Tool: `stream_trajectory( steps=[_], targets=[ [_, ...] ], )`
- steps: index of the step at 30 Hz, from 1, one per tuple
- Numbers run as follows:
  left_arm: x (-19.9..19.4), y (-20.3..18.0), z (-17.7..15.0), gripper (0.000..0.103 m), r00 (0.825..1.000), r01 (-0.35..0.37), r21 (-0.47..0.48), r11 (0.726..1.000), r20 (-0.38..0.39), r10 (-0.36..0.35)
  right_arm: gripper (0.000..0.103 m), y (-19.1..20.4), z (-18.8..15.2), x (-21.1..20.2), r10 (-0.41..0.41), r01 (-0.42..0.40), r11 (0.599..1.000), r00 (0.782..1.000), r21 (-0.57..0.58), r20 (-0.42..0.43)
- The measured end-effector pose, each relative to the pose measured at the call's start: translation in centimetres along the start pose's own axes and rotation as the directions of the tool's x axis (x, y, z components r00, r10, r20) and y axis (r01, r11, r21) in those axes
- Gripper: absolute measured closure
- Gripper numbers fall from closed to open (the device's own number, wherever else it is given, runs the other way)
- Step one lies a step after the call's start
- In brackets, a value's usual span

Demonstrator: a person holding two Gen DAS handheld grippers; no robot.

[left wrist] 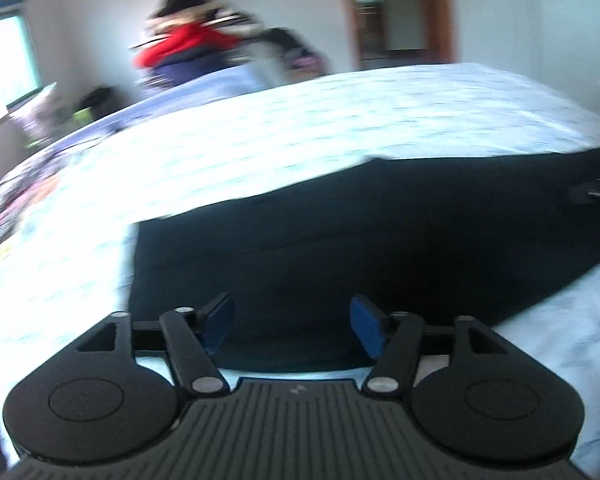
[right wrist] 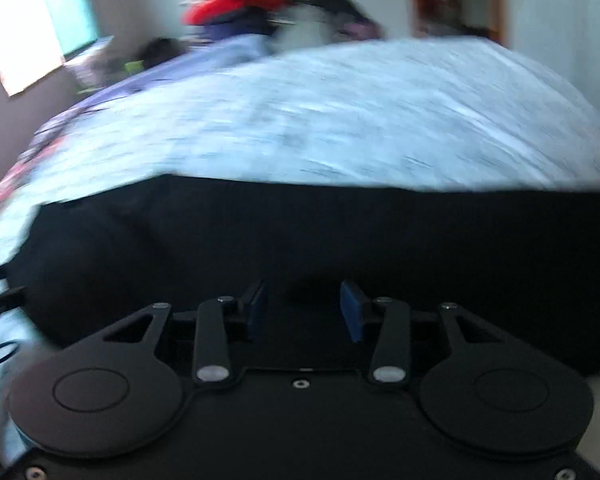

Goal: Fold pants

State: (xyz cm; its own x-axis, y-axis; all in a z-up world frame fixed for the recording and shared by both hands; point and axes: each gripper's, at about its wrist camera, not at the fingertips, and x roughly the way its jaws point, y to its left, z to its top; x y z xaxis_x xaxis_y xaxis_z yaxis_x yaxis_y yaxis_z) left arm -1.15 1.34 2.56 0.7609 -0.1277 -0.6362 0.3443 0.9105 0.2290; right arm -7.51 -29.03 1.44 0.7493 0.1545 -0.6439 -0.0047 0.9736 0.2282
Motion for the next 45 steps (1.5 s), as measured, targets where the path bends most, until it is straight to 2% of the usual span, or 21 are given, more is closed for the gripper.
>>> stream_trajectory(
  steps=[2,3,4,6,10,12,15,20,22,25,27,32,34,36,39,42,45],
  targets=[
    [0.1,2.2,-0.4,0.026,0.997,-0.072,-0.030,0.997,-0.013,0.072,0.061,4.9,0.1,0.3,0.043,-0.039,0.985,0.999,-0.167,0.016],
    [0.2,3.4,-0.6,0.026,0.994,-0.108,-0.043,0.993,-0.024,0.107,0.061,7.7,-0.1,0.7,0.052,-0.043,0.964,0.998,-0.263,0.029],
    [0.5,4.5,-0.8,0.026,0.989,-0.144,-0.058,0.988,-0.042,0.142,0.062,10.6,-0.5,1.1,0.068,-0.047,0.927,0.997,-0.371,0.045],
    [0.5,6.8,-1.0,0.026,0.978,-0.202,-0.101,0.974,-0.080,0.195,0.062,15.0,-1.3,2.2,0.097,-0.053,0.857,0.994,-0.513,0.058],
    [0.0,11.0,-1.7,0.026,0.954,-0.288,-0.175,0.941,-0.141,0.266,0.063,22.7,-2.6,4.3,0.198,-0.106,0.719,0.979,-0.687,0.056],
    [-0.7,12.6,-2.6,0.026,0.938,-0.337,-0.197,0.921,-0.158,0.309,0.063,25.2,-2.8,5.2,0.228,-0.122,0.677,0.972,-0.726,0.050],
    [-2.0,14.0,-3.4,0.025,0.924,-0.375,-0.216,0.902,-0.169,0.344,0.063,28.0,-2.8,7.0,0.247,-0.131,0.645,0.968,-0.753,0.043],
    [-2.1,14.9,-4.0,0.025,0.921,-0.381,-0.236,0.894,-0.181,0.345,0.063,31.1,-2.8,10.2,0.264,-0.181,0.608,0.964,-0.773,-0.018],
    [-1.8,15.2,-4.4,0.025,0.918,-0.388,-0.235,0.891,-0.182,0.352,0.063,32.2,-3.3,11.1,0.249,-0.166,0.579,0.968,-0.798,-0.021],
    [-1.9,15.4,-4.6,0.024,0.910,-0.410,-0.225,0.884,-0.176,0.376,0.063,33.4,-4.0,11.8,0.222,-0.103,0.536,0.975,-0.838,0.022],
    [-2.0,15.6,-4.6,0.022,0.905,-0.420,-0.220,0.881,-0.174,0.388,0.068,33.4,-3.8,11.3,0.230,-0.107,0.542,0.973,-0.833,0.024],
    [-1.9,15.6,-4.8,0.018,0.906,-0.418,-0.217,0.882,-0.169,0.388,0.069,33.5,-3.3,11.2,0.250,-0.140,0.570,0.968,-0.810,0.009],
    [-1.9,15.5,-4.8,0.018,0.907,-0.417,-0.212,0.884,-0.165,0.388,0.074,33.6,-3.3,11.4,0.253,-0.147,0.573,0.968,-0.806,0.003],
    [-1.9,15.4,-4.8,0.017,0.906,-0.419,-0.203,0.885,-0.162,0.392,0.074,33.5,-3.2,11.0,0.261,-0.159,0.578,0.965,-0.800,-0.003],
    [-2.1,15.3,-4.8,0.016,0.901,-0.429,-0.195,0.882,-0.156,0.404,0.074,33.2,-2.8,10.9,0.279,-0.178,0.606,0.960,-0.775,-0.003],
    [-2.1,15.4,-4.9,0.016,0.899,-0.434,-0.194,0.880,-0.157,0.409,0.074,33.4,-2.5,11.3,0.278,-0.181,0.610,0.961,-0.771,-0.005],
    [-2.1,15.6,-5.0,0.015,0.899,-0.434,-0.197,0.879,-0.161,0.407,0.075,33.8,-3.1,11.7,0.259,-0.150,0.587,0.966,-0.795,0.010]
  ],
)
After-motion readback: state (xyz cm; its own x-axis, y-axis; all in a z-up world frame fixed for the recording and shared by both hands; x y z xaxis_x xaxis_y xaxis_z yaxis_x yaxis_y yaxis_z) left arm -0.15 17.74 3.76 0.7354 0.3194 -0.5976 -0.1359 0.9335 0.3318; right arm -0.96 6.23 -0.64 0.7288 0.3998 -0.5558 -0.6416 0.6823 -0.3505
